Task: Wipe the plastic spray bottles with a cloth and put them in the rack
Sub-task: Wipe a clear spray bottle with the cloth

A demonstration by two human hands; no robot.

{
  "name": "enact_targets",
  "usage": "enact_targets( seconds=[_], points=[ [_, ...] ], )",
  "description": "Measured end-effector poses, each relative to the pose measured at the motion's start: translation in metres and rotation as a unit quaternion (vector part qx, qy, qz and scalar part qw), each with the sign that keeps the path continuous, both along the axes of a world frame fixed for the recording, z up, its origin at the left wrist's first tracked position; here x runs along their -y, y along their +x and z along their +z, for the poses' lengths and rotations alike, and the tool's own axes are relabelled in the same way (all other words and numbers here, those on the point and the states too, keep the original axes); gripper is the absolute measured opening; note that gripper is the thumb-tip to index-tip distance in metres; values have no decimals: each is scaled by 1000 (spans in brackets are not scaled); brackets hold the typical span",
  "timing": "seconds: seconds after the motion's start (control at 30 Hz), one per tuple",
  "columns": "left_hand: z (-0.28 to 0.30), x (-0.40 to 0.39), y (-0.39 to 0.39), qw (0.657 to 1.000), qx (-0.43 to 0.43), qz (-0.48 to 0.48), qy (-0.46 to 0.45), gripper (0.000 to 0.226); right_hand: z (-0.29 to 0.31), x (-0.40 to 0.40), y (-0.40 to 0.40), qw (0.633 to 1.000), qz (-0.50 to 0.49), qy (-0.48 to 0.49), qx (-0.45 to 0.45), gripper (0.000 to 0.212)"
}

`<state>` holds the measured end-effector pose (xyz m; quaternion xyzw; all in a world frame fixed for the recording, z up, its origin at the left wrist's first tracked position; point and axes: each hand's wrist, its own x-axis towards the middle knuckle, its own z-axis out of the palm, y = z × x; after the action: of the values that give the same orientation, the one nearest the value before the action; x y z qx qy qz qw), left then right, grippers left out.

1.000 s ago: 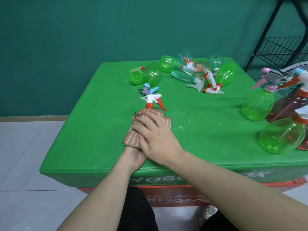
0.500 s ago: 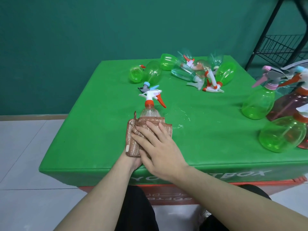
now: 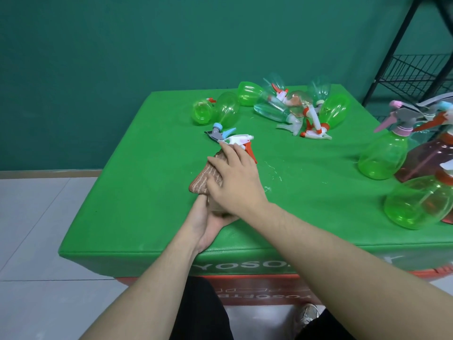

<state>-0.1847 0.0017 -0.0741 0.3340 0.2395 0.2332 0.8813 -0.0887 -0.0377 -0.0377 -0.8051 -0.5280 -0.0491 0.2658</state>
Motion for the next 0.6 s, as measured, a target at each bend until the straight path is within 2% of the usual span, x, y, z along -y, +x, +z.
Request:
enact_targets(
  seconds=[0.13, 0.23, 0.6],
  points=[
    [-1, 0, -1, 1000, 2, 6, -5, 33, -4, 2, -1, 999, -7, 13, -43, 67],
    [1, 0, -2, 999, 33, 3, -40, 37, -11, 9, -6, 998, 30, 15, -62, 64],
    [-5, 4, -7, 997, 8, 51, -64, 25, -33, 40, -20, 991, 93, 41, 89, 47]
  ],
)
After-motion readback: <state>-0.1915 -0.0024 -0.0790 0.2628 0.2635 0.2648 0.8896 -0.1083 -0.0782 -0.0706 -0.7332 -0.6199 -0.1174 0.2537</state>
